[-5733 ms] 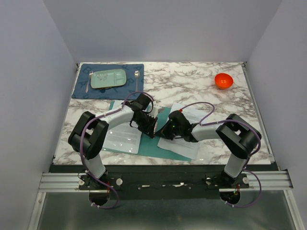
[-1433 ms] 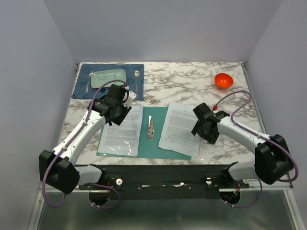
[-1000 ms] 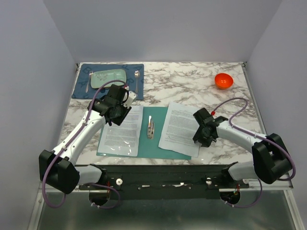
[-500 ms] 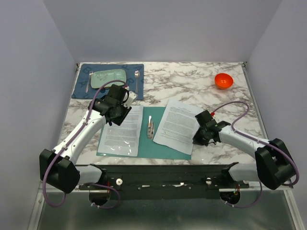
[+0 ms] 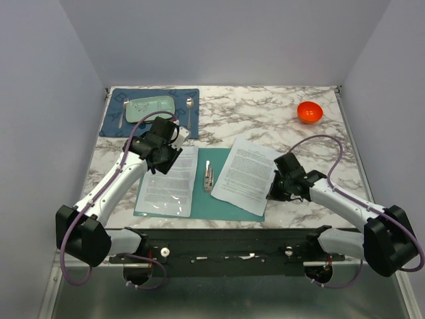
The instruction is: Put the files into the folder
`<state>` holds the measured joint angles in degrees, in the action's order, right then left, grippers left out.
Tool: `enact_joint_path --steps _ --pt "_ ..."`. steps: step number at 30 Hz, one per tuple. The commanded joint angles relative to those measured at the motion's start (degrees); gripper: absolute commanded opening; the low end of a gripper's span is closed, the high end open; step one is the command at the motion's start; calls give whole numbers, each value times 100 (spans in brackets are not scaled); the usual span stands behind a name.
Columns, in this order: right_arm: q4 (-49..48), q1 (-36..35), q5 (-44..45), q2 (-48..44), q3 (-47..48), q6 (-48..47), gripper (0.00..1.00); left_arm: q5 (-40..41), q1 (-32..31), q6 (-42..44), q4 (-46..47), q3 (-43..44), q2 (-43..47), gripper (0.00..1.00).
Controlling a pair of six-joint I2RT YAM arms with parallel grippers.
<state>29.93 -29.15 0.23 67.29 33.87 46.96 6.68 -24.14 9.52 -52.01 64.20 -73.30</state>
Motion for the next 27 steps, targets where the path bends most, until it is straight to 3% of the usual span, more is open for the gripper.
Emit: enact_joint_path --steps 1,8,10,12,13,15,17,27 --pt "215 -3 -400 118 278 -845 1 -44 -29 -82 -46 127 -18 47" --pt "452 -3 -401 57 428 -1225 1 -26 -29 -73 -55 110 -27 47" --pt "627 -3 115 91 454 -867 3 -26 -29 -82 -55 110 -18 47" --pt "786 -3 607 109 454 -602 21 -26 -29 -99 -55 119 -9 46" --pt "777 -3 671 109 419 -357 48 -26 -38 -99 -55 127 -18 47" --pt "655 -3 715 170 410 -135 64 -26 -38 -91 -55 119 -9 47" --pt "462 14 750 354 436 76 70 -17 -38 -82 -55 92 -9 47" --pt "-101 5 469 1243 613 322 55 18 -38 -47 -64 75 61 47"
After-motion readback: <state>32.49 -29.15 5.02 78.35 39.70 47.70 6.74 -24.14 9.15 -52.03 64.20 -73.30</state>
